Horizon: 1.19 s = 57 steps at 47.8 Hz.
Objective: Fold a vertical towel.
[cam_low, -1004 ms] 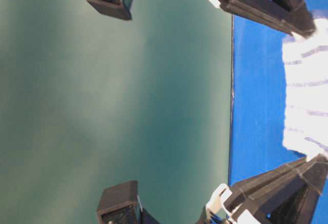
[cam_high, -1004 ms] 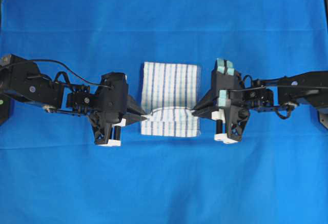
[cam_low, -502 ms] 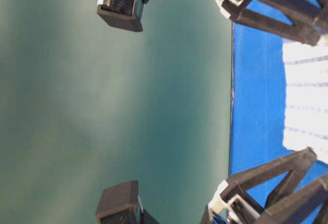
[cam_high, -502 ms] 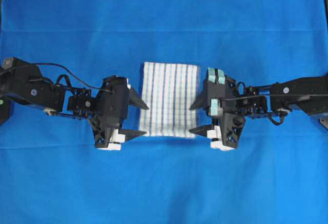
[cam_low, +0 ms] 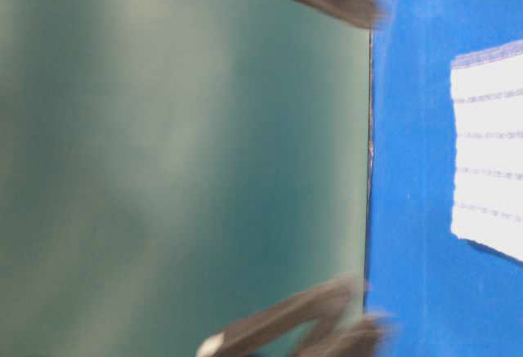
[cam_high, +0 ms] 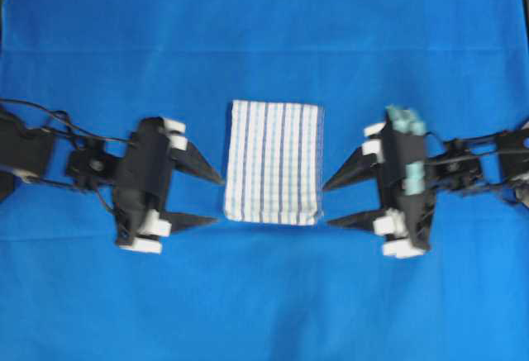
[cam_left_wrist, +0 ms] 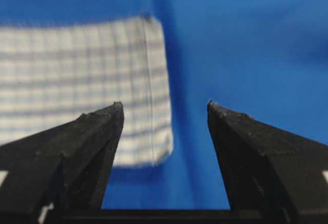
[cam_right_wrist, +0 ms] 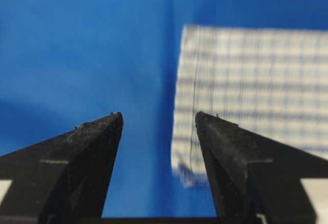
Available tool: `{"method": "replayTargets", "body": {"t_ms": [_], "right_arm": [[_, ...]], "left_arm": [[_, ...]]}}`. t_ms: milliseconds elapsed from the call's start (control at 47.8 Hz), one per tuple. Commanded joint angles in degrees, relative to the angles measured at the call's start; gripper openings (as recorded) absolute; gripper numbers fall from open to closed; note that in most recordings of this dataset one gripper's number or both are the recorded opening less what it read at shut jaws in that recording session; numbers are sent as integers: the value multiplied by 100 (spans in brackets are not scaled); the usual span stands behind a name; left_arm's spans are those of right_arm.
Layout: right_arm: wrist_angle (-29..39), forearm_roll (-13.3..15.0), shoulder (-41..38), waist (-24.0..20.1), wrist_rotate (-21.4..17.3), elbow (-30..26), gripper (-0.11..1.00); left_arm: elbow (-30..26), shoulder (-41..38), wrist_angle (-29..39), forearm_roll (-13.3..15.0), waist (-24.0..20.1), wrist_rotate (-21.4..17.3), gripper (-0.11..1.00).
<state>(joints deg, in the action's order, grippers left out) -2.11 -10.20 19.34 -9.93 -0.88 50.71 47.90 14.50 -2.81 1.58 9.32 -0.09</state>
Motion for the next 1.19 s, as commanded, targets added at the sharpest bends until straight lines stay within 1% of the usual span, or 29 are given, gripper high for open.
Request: {"method": "replayTargets", "body": {"t_ms": [0, 105, 230, 272, 355, 481, 648, 878, 941, 1046, 1171], "right_arm": [[-26, 105, 519, 9, 18, 0, 62], [0, 264, 1090, 88, 18, 132, 62], [62, 352, 1740, 264, 18, 352, 62], [158, 396, 1986, 325, 26, 396, 62], [431, 580, 2522, 439, 35, 483, 62], [756, 747, 3234, 562, 26, 650, 62], [967, 782, 4184, 747, 26, 1090, 62], [1204, 782, 5247, 1081, 18, 1846, 62], [1213, 773, 5423, 1178, -18, 2030, 62], [1204, 712, 5643, 1310, -44, 2338, 62], [1107, 615, 5678, 1380, -44, 2496, 61]], "left_arm": [[18, 606, 35, 9, 18, -18, 63], [141, 1178, 70, 9, 26, -62, 63], [396, 1837, 79, 9, 9, -105, 63], [501, 2057, 79, 0, -9, -114, 63], [729, 2593, 132, 0, -35, -123, 63], [1011, 3375, 404, 0, -88, -123, 63], [1503, 4359, 659, 0, -272, -88, 63], [2364, 5730, 1046, 9, -765, -9, 62], [2610, 6082, 1151, 9, -853, 70, 62], [2883, 6407, 1239, 0, -888, 158, 62], [2936, 6548, 1248, 9, -888, 202, 61]]}}
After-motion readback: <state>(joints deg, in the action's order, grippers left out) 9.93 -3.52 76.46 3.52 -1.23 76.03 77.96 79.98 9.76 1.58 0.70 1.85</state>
